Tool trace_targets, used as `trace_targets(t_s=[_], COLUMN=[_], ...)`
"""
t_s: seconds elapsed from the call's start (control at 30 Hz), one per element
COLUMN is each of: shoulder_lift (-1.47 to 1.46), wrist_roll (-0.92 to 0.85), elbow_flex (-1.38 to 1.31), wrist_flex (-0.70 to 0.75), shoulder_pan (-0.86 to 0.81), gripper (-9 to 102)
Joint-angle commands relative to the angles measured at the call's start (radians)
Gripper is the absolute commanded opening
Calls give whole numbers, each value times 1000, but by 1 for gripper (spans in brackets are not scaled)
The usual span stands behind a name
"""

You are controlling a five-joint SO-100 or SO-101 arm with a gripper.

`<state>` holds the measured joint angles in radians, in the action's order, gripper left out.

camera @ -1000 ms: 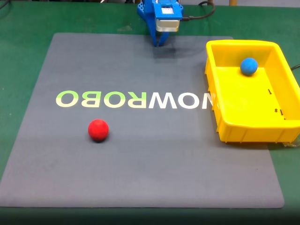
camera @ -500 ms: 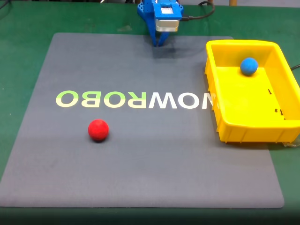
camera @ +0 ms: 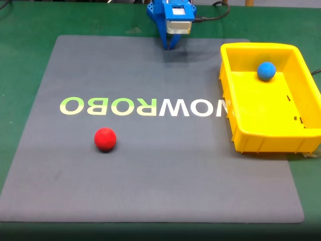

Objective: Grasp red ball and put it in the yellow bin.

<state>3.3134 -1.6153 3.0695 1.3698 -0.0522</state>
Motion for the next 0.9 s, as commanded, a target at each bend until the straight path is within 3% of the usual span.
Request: trace_targets(t_s=[0.0, 0.03, 0.1, 0.2, 0.57, 0.87], shoulder_lift=[12, 12, 12, 11, -5, -472], wrist_roll=[-2, 12, 28, 29, -51, -104], elbow_flex=[32, 32, 32, 32, -209, -509], wrist_flex=[12, 8, 2, -11, -34, -431], shoulder_pan=[-21, -20, -20, -29, -167, -310], gripper=[2, 4, 21, 30, 33, 33])
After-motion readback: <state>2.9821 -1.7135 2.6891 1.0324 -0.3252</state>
